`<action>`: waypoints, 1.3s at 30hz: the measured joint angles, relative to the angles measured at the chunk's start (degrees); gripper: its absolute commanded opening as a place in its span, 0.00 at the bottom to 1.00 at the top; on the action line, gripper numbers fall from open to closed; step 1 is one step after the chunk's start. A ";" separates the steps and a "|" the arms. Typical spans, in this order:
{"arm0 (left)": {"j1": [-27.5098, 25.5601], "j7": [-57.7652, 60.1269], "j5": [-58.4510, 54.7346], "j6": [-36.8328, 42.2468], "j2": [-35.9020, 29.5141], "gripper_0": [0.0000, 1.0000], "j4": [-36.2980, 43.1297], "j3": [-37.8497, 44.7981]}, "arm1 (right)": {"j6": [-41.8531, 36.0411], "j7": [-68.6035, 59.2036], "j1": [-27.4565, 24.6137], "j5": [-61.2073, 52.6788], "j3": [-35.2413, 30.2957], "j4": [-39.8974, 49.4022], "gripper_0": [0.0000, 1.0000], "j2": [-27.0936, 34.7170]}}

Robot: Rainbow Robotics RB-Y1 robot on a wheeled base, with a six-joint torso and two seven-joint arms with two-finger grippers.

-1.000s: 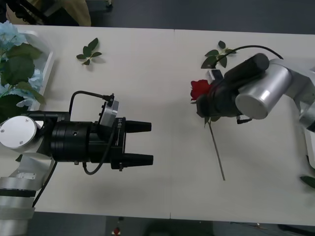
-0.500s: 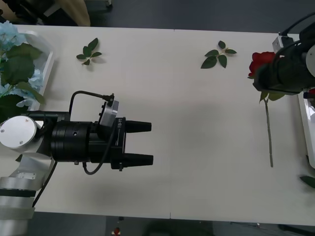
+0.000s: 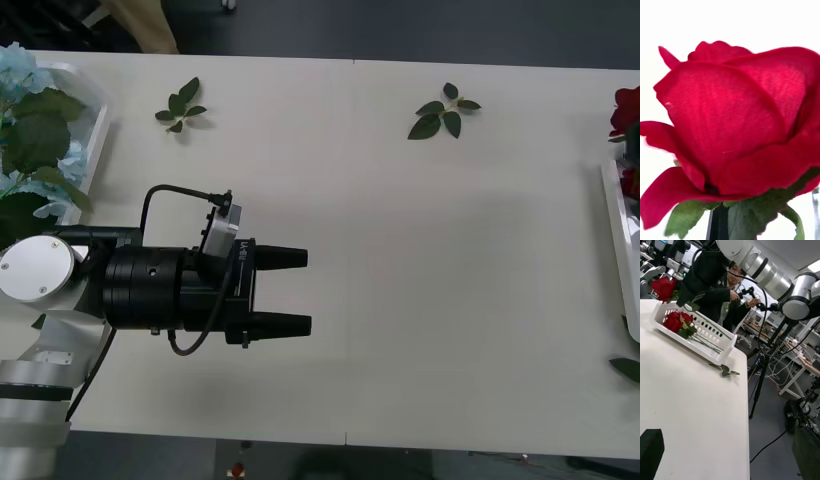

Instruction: Put the red flowers into the right box and the blue flowers into the left box

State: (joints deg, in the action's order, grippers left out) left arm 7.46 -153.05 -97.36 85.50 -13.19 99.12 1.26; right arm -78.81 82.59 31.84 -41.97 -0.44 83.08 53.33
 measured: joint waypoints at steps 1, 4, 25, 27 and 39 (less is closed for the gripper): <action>0.00 0.00 0.00 0.00 0.00 1.00 0.00 0.00 | 0.63 1.67 0.00 -0.02 -0.89 -1.40 0.00 0.38; 0.00 0.00 0.00 0.00 0.00 1.00 0.00 0.00 | 3.26 6.29 0.00 -0.02 -3.16 -5.29 0.00 1.48; 0.00 0.00 0.00 0.00 0.00 1.00 0.00 -0.01 | 25.62 22.47 0.01 4.71 -7.53 -27.55 0.00 5.36; 0.00 0.00 0.00 0.00 0.00 1.00 0.00 -0.01 | 26.84 22.47 0.01 4.69 -7.36 -28.90 0.00 5.36; 0.00 0.00 0.00 0.00 0.00 1.00 0.00 -0.01 | 29.97 22.47 0.01 4.41 -3.68 -30.72 0.78 5.36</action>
State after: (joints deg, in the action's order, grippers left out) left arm 7.46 -153.05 -97.37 85.50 -13.19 99.12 1.25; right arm -48.84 105.06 31.85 -37.55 -4.11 52.37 58.69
